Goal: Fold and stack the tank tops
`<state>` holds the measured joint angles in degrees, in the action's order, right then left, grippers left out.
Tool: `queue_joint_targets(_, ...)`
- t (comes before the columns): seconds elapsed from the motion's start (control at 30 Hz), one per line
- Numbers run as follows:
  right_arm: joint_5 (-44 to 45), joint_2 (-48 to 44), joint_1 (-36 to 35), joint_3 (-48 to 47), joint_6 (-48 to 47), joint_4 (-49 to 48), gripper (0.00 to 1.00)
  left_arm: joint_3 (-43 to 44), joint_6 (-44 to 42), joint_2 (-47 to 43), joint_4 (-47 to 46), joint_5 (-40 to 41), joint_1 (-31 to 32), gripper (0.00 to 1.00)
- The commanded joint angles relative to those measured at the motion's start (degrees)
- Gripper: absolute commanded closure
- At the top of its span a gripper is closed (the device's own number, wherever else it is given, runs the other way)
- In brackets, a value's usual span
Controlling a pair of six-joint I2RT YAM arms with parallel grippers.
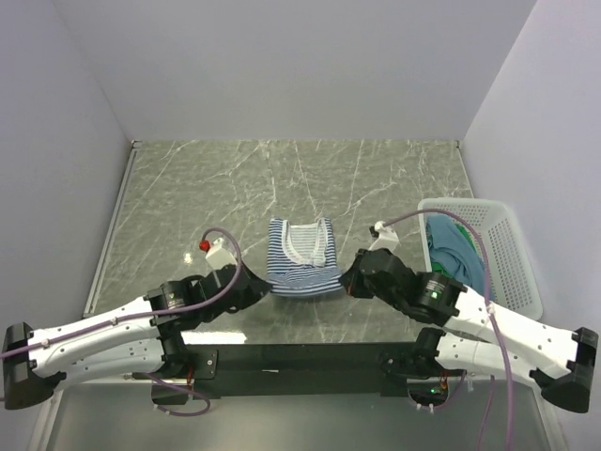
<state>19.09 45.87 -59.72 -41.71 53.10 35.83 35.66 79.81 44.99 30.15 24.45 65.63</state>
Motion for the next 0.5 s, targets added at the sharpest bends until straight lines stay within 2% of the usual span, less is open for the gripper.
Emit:
queue_joint_targets(0.0, -0.01, 3.87, 3.37, -3.28, -4.75, -2.68, 1.00, 2.57, -6.84, 1.76, -3.60, -3.24, -7.49, 0.97)
queue_joint_targets(0.17, -7.48, 8.44, 13.64, -5.48, -10.46, -7.17, 1.00, 5.20, -15.45, 6.32, -10.19, -12.04, -20.51, 0.98)
queue_joint_targets(0.37, -14.77, 17.31, 24.01, -11.01, -15.83, -10.60, 1.00, 11.35, -21.09, 15.64, -15.98, -21.36, -31.32, 0.99)
queue_joint_targets(0.47, -18.29, 23.29, 27.72, -14.18, -17.93, -12.36, 1.00, 14.68, -22.50, 22.14, -18.46, -24.00, -34.59, 0.99)
